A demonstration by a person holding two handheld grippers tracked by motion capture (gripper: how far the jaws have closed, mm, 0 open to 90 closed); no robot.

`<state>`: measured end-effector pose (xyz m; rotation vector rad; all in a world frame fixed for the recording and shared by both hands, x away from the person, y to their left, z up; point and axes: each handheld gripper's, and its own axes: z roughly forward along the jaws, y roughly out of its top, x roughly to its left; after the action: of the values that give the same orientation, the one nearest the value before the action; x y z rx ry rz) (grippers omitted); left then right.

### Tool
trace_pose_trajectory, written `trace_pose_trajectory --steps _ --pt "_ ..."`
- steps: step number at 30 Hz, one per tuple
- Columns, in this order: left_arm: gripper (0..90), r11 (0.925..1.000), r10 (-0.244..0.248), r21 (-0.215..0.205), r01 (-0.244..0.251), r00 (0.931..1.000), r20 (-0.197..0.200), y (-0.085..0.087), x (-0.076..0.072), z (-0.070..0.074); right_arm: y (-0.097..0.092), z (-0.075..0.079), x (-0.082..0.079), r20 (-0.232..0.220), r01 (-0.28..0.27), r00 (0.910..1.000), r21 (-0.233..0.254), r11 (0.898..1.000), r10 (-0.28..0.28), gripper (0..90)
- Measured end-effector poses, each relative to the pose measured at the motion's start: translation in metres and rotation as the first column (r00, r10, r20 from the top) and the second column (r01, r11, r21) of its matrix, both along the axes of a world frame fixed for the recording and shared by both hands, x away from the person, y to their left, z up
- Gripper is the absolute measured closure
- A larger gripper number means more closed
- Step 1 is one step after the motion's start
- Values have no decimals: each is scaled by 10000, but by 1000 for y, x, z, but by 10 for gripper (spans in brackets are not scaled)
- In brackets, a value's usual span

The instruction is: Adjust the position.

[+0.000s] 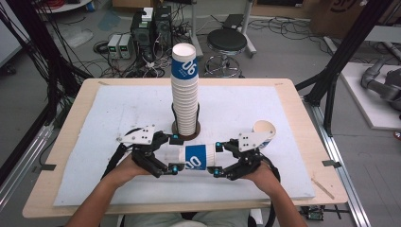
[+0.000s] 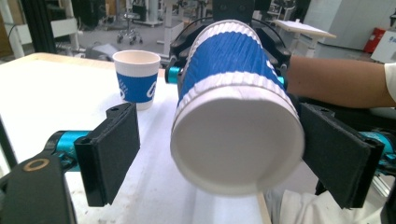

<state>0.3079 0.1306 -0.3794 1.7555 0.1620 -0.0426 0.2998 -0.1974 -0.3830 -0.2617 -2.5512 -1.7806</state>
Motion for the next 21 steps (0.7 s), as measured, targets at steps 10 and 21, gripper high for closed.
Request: trace_pose_trajectory --steps 10,21 --pt "152 9932 -412 1101 381 9988 263 6 -3 17 -1 21 4 430 157 9990 -1114 9937 -110 324" --pt "153 9782 -288 2067 206 9989 369 12 -2 37 22 46 11 744 -321 9955 -3194 9471 588 324"
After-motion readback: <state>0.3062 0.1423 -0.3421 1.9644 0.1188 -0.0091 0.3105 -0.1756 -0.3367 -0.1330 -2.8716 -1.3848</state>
